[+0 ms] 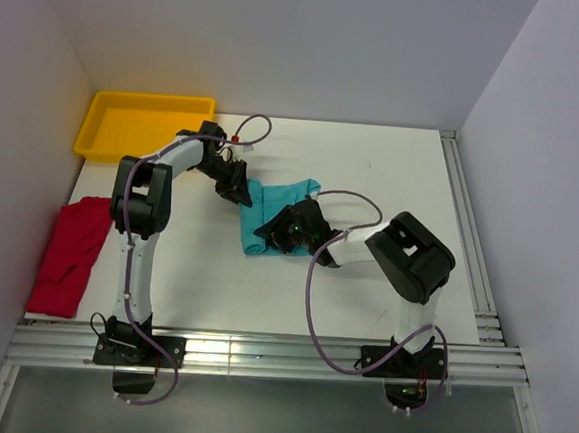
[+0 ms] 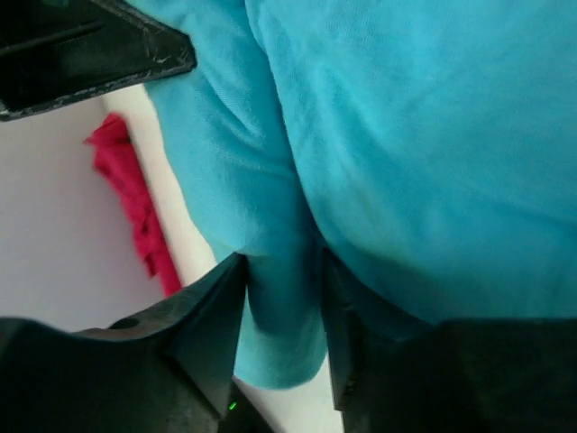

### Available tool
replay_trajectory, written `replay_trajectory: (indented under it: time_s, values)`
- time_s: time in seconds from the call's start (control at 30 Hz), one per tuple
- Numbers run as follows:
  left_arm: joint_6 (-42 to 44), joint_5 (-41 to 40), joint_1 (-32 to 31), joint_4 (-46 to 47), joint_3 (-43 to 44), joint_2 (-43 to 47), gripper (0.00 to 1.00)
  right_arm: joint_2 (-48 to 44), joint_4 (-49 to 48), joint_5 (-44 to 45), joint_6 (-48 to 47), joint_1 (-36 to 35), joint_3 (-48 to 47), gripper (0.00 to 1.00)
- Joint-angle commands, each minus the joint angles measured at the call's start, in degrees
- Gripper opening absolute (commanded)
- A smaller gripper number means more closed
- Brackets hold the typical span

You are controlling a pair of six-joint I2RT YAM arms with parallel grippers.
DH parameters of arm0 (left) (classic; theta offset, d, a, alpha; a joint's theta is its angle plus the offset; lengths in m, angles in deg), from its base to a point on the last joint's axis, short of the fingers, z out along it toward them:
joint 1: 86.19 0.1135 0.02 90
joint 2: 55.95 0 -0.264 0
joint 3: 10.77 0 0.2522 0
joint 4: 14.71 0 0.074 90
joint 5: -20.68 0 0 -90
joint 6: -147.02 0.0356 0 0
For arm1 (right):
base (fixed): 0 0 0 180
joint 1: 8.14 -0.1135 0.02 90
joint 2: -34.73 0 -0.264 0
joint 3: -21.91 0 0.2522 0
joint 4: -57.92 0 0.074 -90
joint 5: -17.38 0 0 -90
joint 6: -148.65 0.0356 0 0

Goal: Roll the t-shirts
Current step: Roll the tshirt

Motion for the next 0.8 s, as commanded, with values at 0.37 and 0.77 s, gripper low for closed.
replay_trajectory:
  time_s: [0.37, 0.77]
  values:
    - [8.83, -23.52, -5.68, -17.67, 14.97, -3.76, 0.04, -7.26, 37.58, 28.79, -17.94, -8.66, -17.14, 0.55]
    - [7.51, -27.04, -7.0, -20.93, 18.84, -6.31, 0.05, 2.22, 54.72, 46.82, -24.27, -18.51, -37.46, 0.59]
